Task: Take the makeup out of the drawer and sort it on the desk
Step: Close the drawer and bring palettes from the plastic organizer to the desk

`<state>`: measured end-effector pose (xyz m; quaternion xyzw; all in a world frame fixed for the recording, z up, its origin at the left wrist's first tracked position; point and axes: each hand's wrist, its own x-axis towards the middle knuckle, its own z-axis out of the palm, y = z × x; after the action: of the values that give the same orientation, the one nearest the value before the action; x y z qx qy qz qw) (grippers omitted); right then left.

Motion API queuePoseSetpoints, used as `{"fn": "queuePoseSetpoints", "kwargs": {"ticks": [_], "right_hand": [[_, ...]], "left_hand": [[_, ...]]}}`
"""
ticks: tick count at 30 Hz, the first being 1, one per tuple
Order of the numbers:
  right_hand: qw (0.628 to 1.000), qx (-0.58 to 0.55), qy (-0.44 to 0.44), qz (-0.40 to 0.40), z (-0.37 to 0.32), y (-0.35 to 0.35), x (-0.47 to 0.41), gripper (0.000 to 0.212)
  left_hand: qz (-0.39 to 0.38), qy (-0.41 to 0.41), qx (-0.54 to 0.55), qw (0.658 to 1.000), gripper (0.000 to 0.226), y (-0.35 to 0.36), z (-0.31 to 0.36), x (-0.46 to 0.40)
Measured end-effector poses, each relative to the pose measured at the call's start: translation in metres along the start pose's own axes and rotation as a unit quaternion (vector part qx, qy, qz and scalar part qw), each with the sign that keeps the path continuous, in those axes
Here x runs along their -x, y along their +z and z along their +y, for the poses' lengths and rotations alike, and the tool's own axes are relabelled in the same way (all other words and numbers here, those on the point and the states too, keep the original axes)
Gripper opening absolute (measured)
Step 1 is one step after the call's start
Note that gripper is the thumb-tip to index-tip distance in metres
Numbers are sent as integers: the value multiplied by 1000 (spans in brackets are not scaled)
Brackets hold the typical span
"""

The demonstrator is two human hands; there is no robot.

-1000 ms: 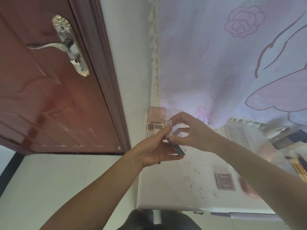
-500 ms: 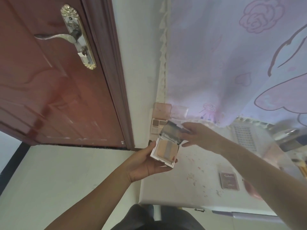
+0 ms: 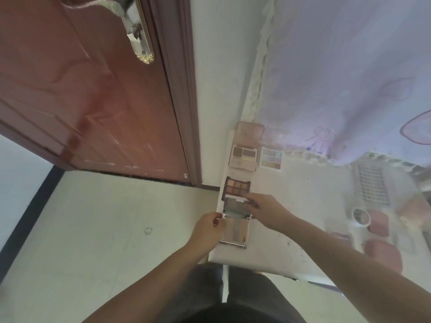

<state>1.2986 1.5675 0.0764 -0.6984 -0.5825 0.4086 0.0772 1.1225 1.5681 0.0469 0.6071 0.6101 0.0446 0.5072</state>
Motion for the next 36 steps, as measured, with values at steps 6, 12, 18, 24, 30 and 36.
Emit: {"fn": "queuePoseSetpoints", "kwargs": {"ticks": [6,12,18,24,30,36], "right_hand": [[1000,-14,19,2,13,15,-5,26],[999,-51,-3,16,23,-11,12,32],[990,47,82,103,100,-84,75,15],[962,248,112,-22,134,-75,118,34],[938,347,22,6,173,-39,110,32],[984,139,-92,59,165,-65,109,32]], "left_hand": [[6,20,-33,999,35,0,-6,-1],[-8,24,-73,997,36,-9,-11,3],[55,210,-61,974,15,-10,21,36],[-158,235,-45,958,29,91,92,29],[-176,21,30,984,43,182,118,-6],[-245,-99,342,902,34,171,138,12]]}}
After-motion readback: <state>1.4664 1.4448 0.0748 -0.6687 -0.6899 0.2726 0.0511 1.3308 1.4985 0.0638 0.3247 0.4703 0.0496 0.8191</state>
